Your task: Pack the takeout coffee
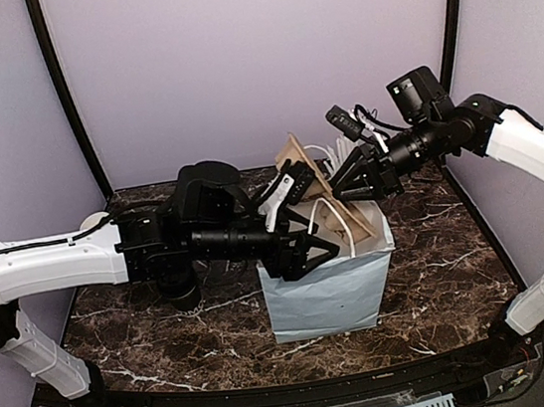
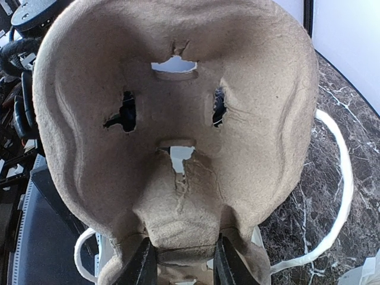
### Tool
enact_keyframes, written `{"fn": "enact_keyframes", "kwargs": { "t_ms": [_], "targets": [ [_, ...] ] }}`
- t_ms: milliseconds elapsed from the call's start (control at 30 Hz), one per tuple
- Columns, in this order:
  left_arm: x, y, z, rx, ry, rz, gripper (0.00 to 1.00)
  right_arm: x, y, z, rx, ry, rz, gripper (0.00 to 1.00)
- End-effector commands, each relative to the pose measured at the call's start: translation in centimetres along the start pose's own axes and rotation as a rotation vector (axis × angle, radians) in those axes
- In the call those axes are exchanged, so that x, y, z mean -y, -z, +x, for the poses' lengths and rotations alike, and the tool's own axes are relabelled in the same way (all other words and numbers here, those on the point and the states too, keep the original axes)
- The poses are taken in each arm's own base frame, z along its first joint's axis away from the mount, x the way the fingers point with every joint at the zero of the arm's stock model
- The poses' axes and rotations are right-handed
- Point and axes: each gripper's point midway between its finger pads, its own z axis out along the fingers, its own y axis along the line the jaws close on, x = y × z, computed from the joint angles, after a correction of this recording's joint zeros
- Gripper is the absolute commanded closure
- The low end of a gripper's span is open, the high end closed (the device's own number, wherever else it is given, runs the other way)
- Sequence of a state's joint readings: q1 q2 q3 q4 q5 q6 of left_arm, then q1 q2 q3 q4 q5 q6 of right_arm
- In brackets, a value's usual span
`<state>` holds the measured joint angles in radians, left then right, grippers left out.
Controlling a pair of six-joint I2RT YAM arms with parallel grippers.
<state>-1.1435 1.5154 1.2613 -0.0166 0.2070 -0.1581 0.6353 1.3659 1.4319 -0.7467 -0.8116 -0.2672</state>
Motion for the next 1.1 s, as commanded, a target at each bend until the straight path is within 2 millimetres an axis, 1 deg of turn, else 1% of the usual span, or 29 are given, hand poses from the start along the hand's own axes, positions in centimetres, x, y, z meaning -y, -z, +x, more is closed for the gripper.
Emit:
{"fn": "enact_keyframes", "kwargs": {
  "t_ms": [0,133,200,267,300,367,467,533,700,767,800,867,967,1067],
  "targets": [
    [2.0,0.6,-1.5,0.024,-0.041,0.067,0.31,0.1,0.6,-0.9,0.035,0.028,0.026,0.71],
    [2.9,1.2,-1.8,0.036,-0.081,0.081,0.40,0.4,0.7,-0.4,0.016,0.036,0.048,0.71],
    [3.1,1.5,-2.1,0.046,-0.103,0.066,0.49,0.4,0.7,0.4,-0.018,0.048,0.050,0.70],
    [3.3,1.8,-2.3,0.053,-0.117,0.058,0.55,0.3,0.7,1.2,-0.056,0.063,0.045,0.70],
    [3.3,1.9,-2.3,0.054,-0.122,0.055,0.56,0.1,0.8,1.6,-0.080,0.073,0.036,0.70],
    [3.6,2.0,-2.5,0.060,-0.132,0.056,0.60,-0.4,1.1,1.9,-0.109,0.088,0.022,0.70],
    [4.1,1.8,-2.4,0.062,-0.145,0.070,0.69,-0.7,1.5,2.1,-0.137,0.119,0.022,0.70],
    [4.5,1.6,-2.3,0.059,-0.153,0.080,0.72,-0.5,1.6,2.5,-0.160,0.132,0.027,0.70],
    [5.5,1.3,-2.8,0.069,-0.179,0.086,0.74,-0.3,2.0,2.7,-0.221,0.176,0.038,0.70],
    [5.8,1.2,-3.0,0.069,-0.192,0.082,0.76,0.0,2.2,2.7,-0.256,0.184,0.041,0.70],
    [6.0,1.2,-3.0,0.069,-0.196,0.085,0.81,0.1,2.2,2.8,-0.274,0.184,0.043,0.70],
    [6.3,1.0,-2.9,0.069,-0.201,0.093,0.85,0.4,2.3,2.9,-0.309,0.184,0.047,0.71],
    [6.6,0.5,-2.5,0.057,-0.208,0.099,0.86,0.6,2.5,3.2,-0.354,0.191,0.059,0.71],
    [6.8,0.3,-2.2,0.049,-0.210,0.096,0.86,0.2,2.5,3.6,-0.389,0.202,0.066,0.71]
  ]
}}
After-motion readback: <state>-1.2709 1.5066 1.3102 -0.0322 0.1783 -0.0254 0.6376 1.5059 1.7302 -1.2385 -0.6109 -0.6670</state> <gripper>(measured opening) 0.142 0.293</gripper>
